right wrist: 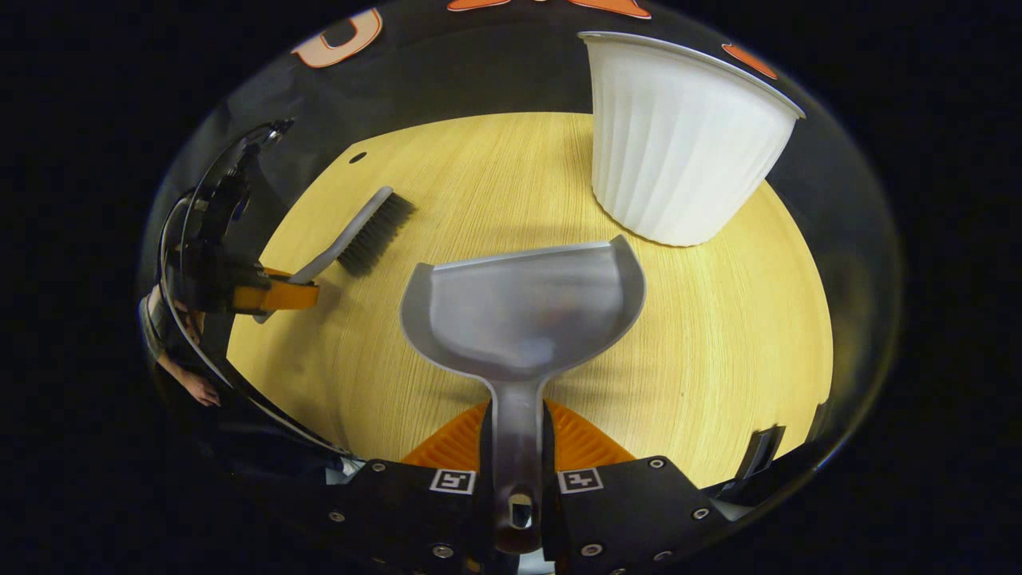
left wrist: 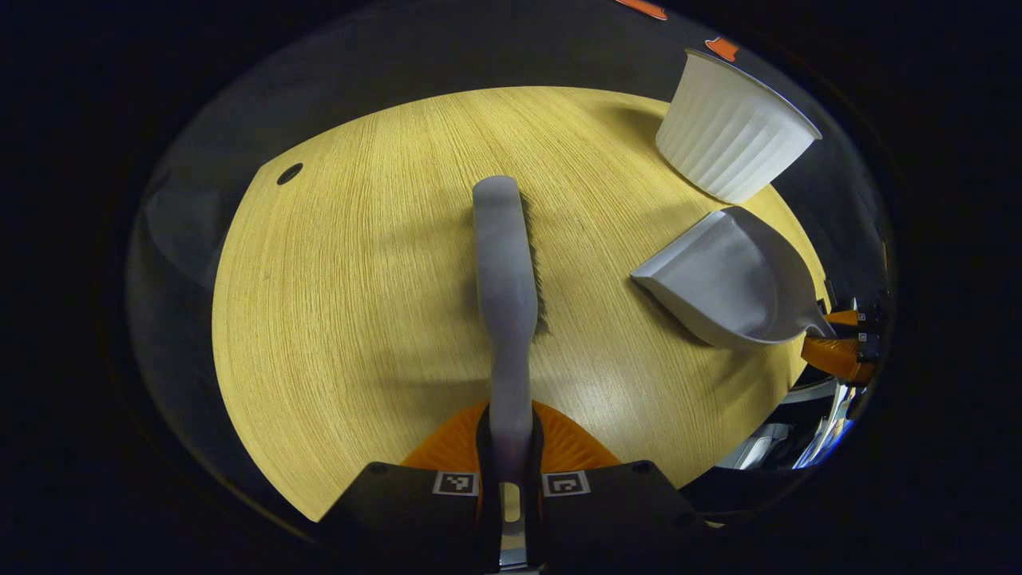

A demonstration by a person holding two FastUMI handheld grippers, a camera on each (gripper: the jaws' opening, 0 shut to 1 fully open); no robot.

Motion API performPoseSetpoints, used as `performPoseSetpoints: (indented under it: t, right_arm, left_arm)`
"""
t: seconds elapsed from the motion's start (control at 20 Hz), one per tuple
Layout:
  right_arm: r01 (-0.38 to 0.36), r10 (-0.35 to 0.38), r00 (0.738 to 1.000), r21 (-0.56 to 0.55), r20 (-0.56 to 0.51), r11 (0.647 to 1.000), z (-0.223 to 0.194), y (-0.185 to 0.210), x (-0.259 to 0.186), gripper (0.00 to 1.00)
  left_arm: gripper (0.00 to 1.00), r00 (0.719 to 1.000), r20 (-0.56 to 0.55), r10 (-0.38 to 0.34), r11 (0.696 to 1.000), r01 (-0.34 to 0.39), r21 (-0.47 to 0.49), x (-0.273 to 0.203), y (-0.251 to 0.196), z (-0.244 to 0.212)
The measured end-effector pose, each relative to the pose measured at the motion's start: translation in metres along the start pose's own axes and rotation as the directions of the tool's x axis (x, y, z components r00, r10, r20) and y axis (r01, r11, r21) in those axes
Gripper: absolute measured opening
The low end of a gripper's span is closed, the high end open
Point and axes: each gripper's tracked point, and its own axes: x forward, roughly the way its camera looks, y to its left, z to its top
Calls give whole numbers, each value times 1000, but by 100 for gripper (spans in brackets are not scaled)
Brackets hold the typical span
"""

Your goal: Pick up the small broom and dustpan from the desktop, sweep the trash into the dustpan with the broom, and then empty the trash into the garbage bin.

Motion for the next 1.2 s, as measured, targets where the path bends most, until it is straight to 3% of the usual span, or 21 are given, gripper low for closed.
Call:
performPoseSetpoints:
  t: [0.45,0.5,0.55,0.8,0.85,0.9,0.95,1.0,1.05,1.1,1.15,1.2]
  right_arm:
    - [2,-3,1000,17,18,1000,-1,2,17,26]
    - [5,-5,1000,15,16,1000,-1,1,17,22]
    - [6,-6,1000,12,17,1000,-3,1,18,28]
    - [7,-7,1000,14,24,1000,-2,1,16,35]
    - [7,-8,1000,15,24,1000,0,2,16,35]
    - [9,-9,1000,16,23,1000,0,2,17,27]
    - [10,-10,1000,17,21,1000,0,2,18,35]
    - [12,-12,1000,18,21,1000,0,1,18,36]
    - [11,-11,1000,21,22,1000,0,1,18,36]
    - [11,-11,1000,24,25,1000,0,2,16,38]
    - [13,-13,999,24,29,1000,1,1,15,46]
    - [14,-15,999,23,34,1000,1,1,14,40]
  left_arm:
    - [16,999,4,42,998,-42,46,2,-13,-17]
    - [16,999,0,39,998,-39,44,4,-14,-19]
    - [18,999,2,38,998,-38,44,4,-14,-19]
    - [27,999,7,31,999,-32,42,8,-20,-22]
    - [26,1000,12,26,999,-26,45,8,-22,-21]
    - [28,1000,17,23,998,-24,51,8,-23,-19]
    - [31,1000,19,21,998,-22,55,7,-25,-19]
    - [30,1000,21,21,998,-22,58,5,-25,-19]
    - [32,999,28,18,998,-20,61,4,-26,-16]
    - [45,999,29,13,998,-15,66,2,-27,-16]
    - [57,1000,26,7,998,-9,70,1,-29,-17]
    - [70,999,32,4,997,-6,75,2,-30,-16]
